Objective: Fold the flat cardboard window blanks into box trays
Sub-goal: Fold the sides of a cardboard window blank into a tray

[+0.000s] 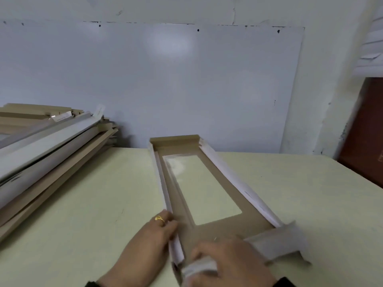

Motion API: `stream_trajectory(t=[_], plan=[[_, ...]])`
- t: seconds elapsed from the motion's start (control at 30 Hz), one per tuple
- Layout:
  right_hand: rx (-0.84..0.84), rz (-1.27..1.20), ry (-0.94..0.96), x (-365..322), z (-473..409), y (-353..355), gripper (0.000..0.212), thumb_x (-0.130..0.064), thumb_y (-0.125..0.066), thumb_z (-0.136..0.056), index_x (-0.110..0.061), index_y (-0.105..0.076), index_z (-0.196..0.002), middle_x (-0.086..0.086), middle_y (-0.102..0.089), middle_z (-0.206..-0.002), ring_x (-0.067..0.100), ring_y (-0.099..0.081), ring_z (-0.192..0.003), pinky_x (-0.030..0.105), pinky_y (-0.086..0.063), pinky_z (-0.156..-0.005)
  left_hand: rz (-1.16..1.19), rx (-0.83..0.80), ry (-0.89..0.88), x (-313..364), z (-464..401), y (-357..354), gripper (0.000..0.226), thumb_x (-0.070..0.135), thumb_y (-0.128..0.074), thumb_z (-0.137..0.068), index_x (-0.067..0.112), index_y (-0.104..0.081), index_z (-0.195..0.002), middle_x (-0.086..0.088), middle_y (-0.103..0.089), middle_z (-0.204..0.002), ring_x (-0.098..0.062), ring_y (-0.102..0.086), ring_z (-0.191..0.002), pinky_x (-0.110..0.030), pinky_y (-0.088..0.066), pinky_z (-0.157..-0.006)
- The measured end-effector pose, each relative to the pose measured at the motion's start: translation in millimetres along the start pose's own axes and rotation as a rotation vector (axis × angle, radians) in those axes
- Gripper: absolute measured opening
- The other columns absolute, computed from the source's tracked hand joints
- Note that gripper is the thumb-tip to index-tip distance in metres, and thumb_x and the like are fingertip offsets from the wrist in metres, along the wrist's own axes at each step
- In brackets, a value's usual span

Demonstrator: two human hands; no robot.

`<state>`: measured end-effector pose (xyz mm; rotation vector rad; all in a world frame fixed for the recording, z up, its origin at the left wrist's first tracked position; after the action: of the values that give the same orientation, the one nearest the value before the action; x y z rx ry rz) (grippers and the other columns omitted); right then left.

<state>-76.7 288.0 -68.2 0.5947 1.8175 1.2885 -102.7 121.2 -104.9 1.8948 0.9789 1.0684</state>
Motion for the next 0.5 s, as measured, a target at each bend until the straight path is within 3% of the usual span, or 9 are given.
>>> stream_trajectory(t=[0.07, 0.13, 0.2, 0.23, 0.3, 0.37, 0.43, 0.5], plan=[[0.024, 0.105, -0.012, 17, 6, 14, 0.068, -0.076, -0.037, -0.061, -0.036, -0.052, -0.113, -0.017, -0.041, -0.079, 0.007, -0.049, -0.101, 0.018, -0.031, -0.074, 0.117, 0.064, 0.069, -23, -1, 3, 0.018, 0.012, -0.046, -0.093, 0.021, -0.061, -0.091, 0.013, -0.057, -0.087, -0.013, -0.046, -0.076, -0.015, -0.039, -0.063], [0.066, 0.233, -0.049, 31, 10, 22, 0.053, -0.07, -0.055, -0.067, -0.031, -0.056, -0.104, -0.019, -0.038, -0.069, 0.008, -0.055, -0.092, 0.017, -0.031, -0.059, 0.249, 0.08, 0.153, -41, -1, 13, 0.025, 0.016, -0.046, -0.093, 0.035, -0.054, -0.078, 0.018, -0.054, -0.083, -0.016, -0.051, -0.081, -0.017, -0.042, -0.069], [0.154, 0.421, 0.036, 41, 11, 21, 0.039, -0.054, -0.08, -0.046, -0.025, -0.063, -0.068, -0.015, -0.04, -0.048, 0.01, -0.056, -0.051, 0.013, -0.026, -0.041, 0.18, 0.063, 0.124, -52, -5, 22, 0.025, 0.014, -0.043, -0.086, 0.035, -0.052, -0.077, 0.013, -0.057, -0.095, -0.016, -0.056, -0.085, -0.012, -0.04, -0.072], [0.24, 0.491, 0.084, 38, 11, 19, 0.03, -0.038, -0.083, -0.038, -0.023, -0.059, -0.049, -0.011, -0.038, -0.038, 0.012, -0.043, -0.033, 0.01, -0.02, -0.037, 0.106, 0.081, 0.095, -56, -6, 27, 0.025, 0.007, -0.045, -0.083, 0.028, -0.057, -0.082, 0.008, -0.058, -0.104, -0.017, -0.058, -0.089, -0.009, -0.038, -0.074], [0.354, 0.587, 0.138, 29, 7, 11, 0.019, -0.008, -0.053, -0.049, -0.021, -0.052, -0.035, -0.006, -0.032, -0.03, 0.013, -0.024, -0.026, 0.012, -0.011, -0.038, 0.002, 0.102, 0.131, -66, -4, 37, 0.036, -0.013, -0.048, -0.079, 0.013, -0.067, -0.098, -0.001, -0.057, -0.12, -0.02, -0.059, -0.102, -0.011, -0.036, -0.084], [0.483, 0.62, 0.2, 20, 3, 3, 0.031, -0.002, -0.04, -0.047, -0.026, -0.058, -0.038, -0.005, -0.034, -0.031, 0.012, -0.029, -0.026, 0.012, -0.017, -0.036, -0.033, 0.185, 0.232, -71, 1, 51, 0.046, -0.019, -0.046, -0.077, 0.009, -0.067, -0.106, -0.005, -0.057, -0.123, -0.025, -0.058, -0.108, -0.023, -0.039, -0.087], [0.523, 0.583, 0.241, 17, 0, -3, 0.034, 0.0, -0.044, -0.051, -0.025, -0.067, -0.047, -0.007, -0.043, -0.036, 0.011, -0.035, -0.029, 0.012, -0.027, -0.035, 0.0, 0.337, 0.132, -54, 12, 68, 0.027, 0.001, -0.05, -0.087, 0.011, -0.067, -0.105, -0.001, -0.061, -0.112, -0.018, -0.059, -0.101, -0.022, -0.039, -0.083], [0.556, 0.594, 0.28, 14, -3, -9, 0.036, 0.001, -0.041, -0.056, -0.023, -0.067, -0.05, -0.007, -0.049, -0.041, 0.011, -0.038, -0.032, 0.013, -0.031, -0.035, 0.04, 0.223, -0.057, -17, 22, 72, 0.033, 0.038, -0.038, -0.094, 0.022, -0.063, -0.109, 0.011, -0.059, -0.108, -0.002, -0.052, -0.097, -0.011, -0.037, -0.083]])
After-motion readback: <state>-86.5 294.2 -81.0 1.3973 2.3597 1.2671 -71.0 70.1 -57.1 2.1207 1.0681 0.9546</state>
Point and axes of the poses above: each hand's wrist, its own z-axis away from the middle knuckle, its own y-axis out of the back of the hand, x = y × z, the point moved 3 cm from there along -z, towards the middle knuckle
